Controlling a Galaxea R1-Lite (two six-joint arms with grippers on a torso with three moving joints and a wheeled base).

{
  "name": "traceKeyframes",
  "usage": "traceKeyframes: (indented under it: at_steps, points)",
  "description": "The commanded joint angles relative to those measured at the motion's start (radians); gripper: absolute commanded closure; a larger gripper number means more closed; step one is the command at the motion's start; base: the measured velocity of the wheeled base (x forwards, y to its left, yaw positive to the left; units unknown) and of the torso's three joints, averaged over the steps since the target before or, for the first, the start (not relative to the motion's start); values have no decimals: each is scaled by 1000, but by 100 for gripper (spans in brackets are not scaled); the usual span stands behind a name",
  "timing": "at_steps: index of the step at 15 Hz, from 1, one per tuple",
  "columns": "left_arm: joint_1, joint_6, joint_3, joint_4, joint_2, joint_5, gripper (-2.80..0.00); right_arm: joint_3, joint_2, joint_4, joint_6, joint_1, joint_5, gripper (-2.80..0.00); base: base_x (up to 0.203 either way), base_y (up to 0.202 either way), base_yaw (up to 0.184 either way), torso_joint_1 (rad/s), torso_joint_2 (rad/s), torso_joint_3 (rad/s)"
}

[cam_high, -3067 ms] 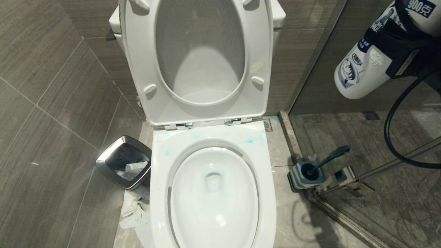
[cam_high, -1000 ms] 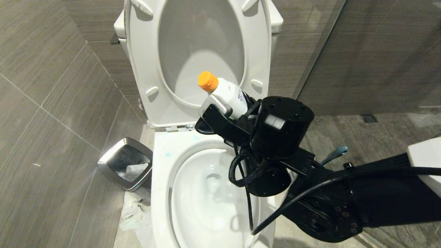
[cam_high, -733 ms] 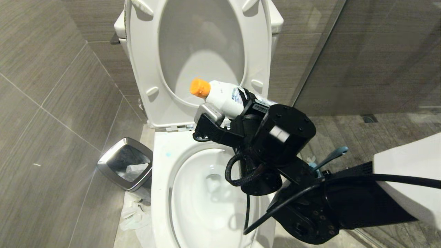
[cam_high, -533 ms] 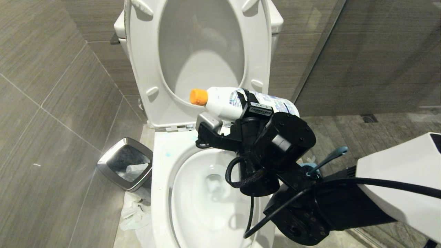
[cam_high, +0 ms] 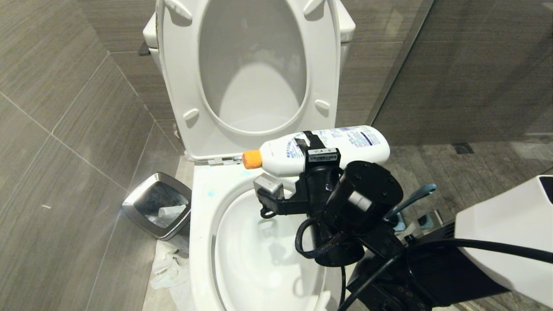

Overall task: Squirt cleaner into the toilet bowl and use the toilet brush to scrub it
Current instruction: Pour in the cleaning agent

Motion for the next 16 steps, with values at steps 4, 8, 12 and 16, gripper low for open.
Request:
traceKeyframes:
  at_steps: [4,8,12,16]
  points:
    - [0,0,0,0,0,0,0,78,-28,-11,-62,6,-8,0,0,0,0,0,0,0]
    - [0,0,0,0,0,0,0,80,-27,-9,-64,6,-14,0,0,0,0,0,0,0]
    - [0,0,0,0,0,0,0,80,-23,-6,-68,9,-17,0,0,0,0,0,0,0]
    - [0,0,0,0,0,0,0,83,-30,-8,-103,9,-16,0,0,0,0,0,0,0]
